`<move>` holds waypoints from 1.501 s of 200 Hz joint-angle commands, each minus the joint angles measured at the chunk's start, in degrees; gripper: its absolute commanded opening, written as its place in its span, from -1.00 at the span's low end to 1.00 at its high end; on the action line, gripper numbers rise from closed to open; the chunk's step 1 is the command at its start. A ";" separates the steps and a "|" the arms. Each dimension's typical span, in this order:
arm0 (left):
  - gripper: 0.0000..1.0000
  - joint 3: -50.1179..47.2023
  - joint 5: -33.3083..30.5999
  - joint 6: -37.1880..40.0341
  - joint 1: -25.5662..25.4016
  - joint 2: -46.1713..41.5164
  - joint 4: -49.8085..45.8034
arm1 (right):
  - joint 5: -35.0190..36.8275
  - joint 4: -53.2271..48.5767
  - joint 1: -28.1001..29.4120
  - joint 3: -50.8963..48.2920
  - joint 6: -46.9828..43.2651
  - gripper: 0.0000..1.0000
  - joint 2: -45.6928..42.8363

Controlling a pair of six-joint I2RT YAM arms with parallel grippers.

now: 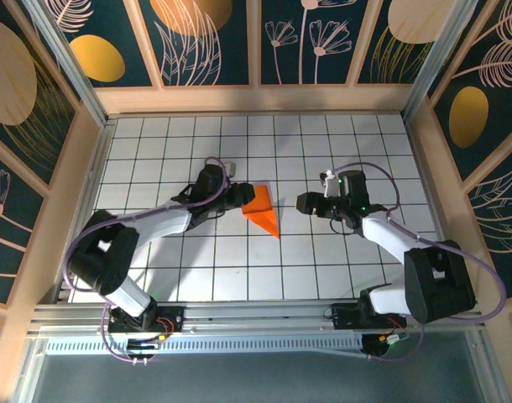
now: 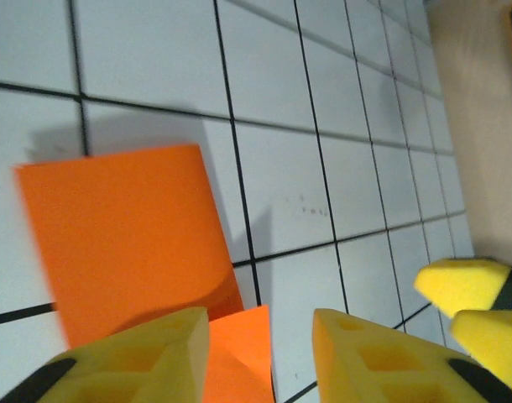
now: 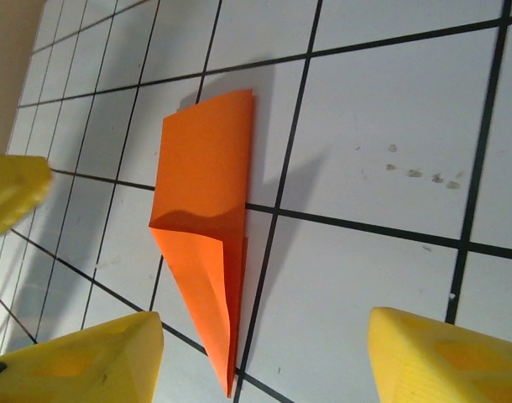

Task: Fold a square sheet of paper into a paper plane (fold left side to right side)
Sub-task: Fourth fold the wing at the center of the table.

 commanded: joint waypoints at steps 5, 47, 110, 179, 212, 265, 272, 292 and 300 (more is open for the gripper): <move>-0.11 -5.08 -5.96 -1.04 0.97 -5.58 -1.57 | -1.17 1.58 3.58 3.98 -5.84 0.26 4.18; -0.01 -12.36 -13.47 -3.76 1.20 -12.88 -1.56 | -2.06 1.83 7.07 8.75 -11.21 0.23 11.23; 0.08 -18.35 -13.22 -7.49 1.20 -15.91 1.60 | -9.27 3.21 7.66 11.45 -16.78 0.17 19.81; 0.10 -16.57 -10.83 -7.56 1.22 -12.37 3.28 | -9.95 5.43 9.86 13.33 -16.63 -0.05 25.33; 0.12 -15.15 -9.30 -8.00 1.24 -10.20 4.82 | -9.75 4.19 9.75 13.66 -17.14 -0.54 25.04; 0.27 -13.19 -4.24 -10.57 2.31 -4.97 10.45 | -9.73 4.06 8.60 11.57 -16.78 -1.00 20.00; 0.28 -12.85 -3.81 -10.56 2.51 -4.38 10.95 | -9.93 4.38 8.38 11.24 -16.58 -1.00 19.52; 0.28 -11.84 -1.43 -10.52 3.03 -2.27 12.70 | -10.20 4.84 8.22 10.55 -16.25 -1.00 18.29; 0.27 -11.18 -0.50 -10.59 3.11 -1.22 13.25 | -10.29 5.30 8.17 10.12 -15.93 -1.00 17.84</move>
